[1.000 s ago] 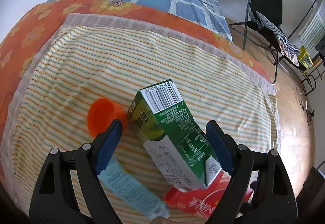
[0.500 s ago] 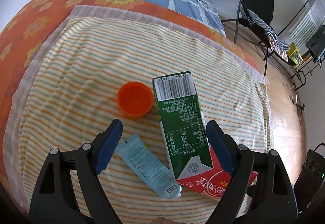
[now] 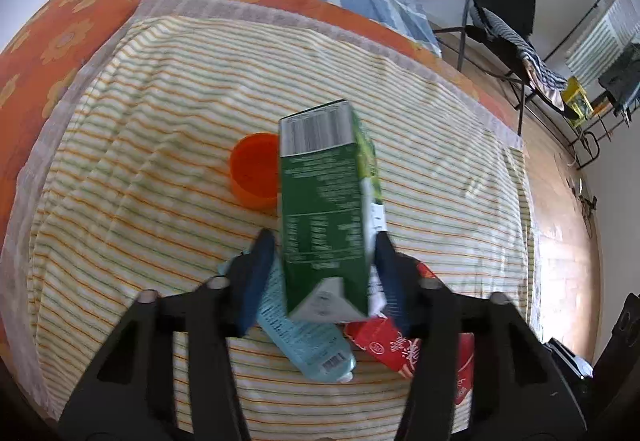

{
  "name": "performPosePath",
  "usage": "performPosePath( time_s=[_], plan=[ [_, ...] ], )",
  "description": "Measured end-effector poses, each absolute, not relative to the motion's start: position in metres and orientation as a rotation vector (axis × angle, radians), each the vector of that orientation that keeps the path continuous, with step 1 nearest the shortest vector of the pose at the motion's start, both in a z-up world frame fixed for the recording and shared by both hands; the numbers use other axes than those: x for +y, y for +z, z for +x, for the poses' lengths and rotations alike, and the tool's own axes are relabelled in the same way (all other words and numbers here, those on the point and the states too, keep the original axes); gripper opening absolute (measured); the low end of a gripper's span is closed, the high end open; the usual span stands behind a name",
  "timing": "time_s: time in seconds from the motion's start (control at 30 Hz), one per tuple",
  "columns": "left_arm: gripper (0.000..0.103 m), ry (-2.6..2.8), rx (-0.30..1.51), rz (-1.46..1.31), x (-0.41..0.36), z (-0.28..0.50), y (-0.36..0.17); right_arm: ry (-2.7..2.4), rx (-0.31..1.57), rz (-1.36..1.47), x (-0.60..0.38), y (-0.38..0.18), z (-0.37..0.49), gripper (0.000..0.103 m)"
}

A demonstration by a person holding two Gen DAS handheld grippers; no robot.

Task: Collect trash
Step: 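Lift the carton with the left tool while the right tool grasps the red medicine box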

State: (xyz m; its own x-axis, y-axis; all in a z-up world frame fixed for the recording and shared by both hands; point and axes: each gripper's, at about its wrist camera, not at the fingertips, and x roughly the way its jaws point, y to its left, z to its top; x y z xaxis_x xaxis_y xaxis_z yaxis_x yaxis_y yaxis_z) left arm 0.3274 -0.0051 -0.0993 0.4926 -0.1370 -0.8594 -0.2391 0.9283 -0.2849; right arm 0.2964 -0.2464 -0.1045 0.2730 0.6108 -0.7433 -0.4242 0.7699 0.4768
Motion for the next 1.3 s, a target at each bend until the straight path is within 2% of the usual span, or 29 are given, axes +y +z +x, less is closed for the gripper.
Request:
performPosePath(
  time_s=[0.4,0.6,0.97,1.3],
  plan=[
    [0.045,0.034,1.055,-0.364,-0.006,0.331,-0.097,0.704,1.001,-0.372,-0.211,-0.128,0.278,0.082],
    [0.043,0.027,1.053,-0.350,-0.009,0.331,-0.095,0.700,0.976,-0.510,-0.198,-0.141,0.274,0.085],
    [0.043,0.027,1.008,-0.327,-0.007,0.322,-0.079,0.723,0.984,-0.454,-0.200,-0.142,0.278,0.084],
    [0.043,0.025,0.934,-0.292,0.003,0.292,-0.042,0.696,0.926,-0.434,-0.210,-0.121,0.252,0.083]
  ],
)
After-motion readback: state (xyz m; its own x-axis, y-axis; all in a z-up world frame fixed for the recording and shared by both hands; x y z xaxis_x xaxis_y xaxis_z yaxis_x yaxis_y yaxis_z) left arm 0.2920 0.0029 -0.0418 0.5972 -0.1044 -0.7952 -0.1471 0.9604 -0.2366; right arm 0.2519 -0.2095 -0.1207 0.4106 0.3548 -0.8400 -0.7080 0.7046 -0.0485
